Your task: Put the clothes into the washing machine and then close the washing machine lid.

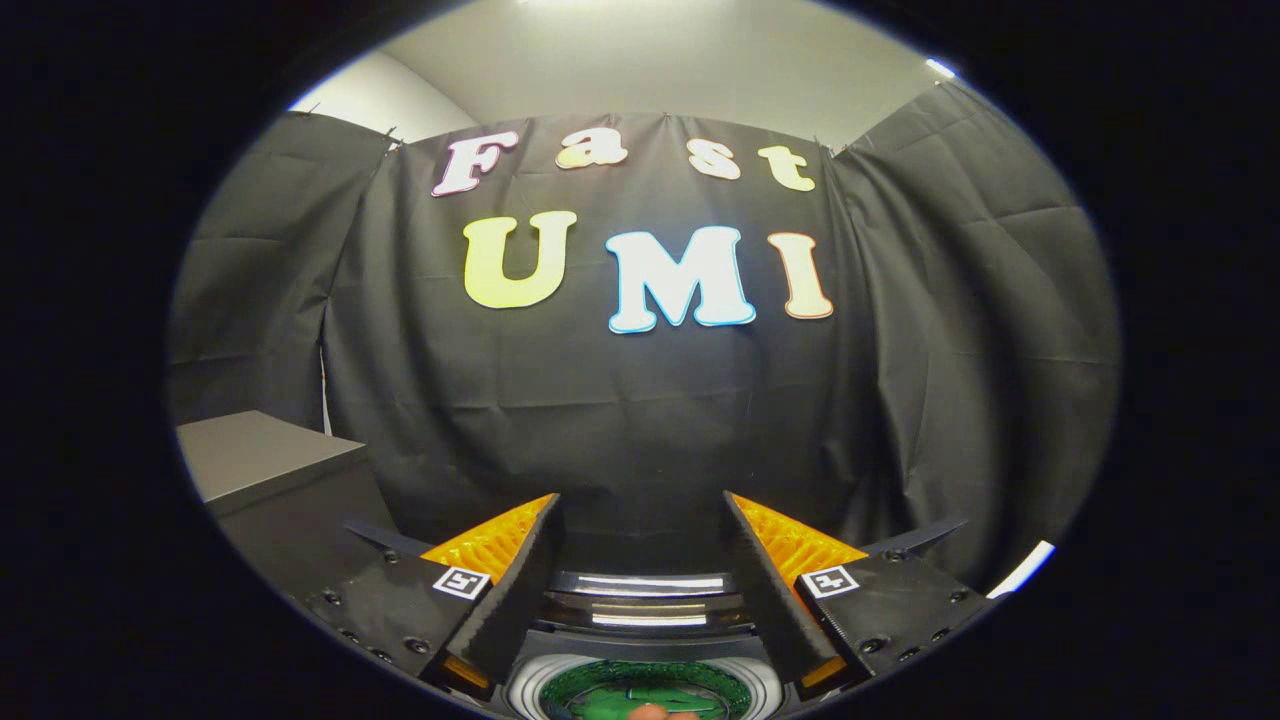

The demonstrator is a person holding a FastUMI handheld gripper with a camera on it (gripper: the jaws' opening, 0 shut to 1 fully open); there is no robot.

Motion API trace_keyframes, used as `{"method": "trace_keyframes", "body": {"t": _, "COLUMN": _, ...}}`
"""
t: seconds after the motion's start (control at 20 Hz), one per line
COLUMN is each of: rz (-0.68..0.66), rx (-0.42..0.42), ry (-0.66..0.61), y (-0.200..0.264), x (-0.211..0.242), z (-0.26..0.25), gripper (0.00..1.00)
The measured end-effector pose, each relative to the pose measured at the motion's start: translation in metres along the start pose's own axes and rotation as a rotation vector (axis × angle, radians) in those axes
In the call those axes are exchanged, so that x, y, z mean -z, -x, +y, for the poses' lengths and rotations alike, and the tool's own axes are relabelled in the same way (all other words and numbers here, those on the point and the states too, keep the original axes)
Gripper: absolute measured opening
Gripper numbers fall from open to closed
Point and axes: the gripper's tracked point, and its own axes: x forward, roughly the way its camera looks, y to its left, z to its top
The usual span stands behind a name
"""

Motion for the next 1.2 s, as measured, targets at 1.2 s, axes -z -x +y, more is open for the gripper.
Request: {"method": "trace_keyframes", "body": {"t": 1.2, "rz": -0.228, "rx": -0.051, "ry": 0.137, "y": 0.176, "x": 0.073, "z": 0.015, "gripper": 0.96}}
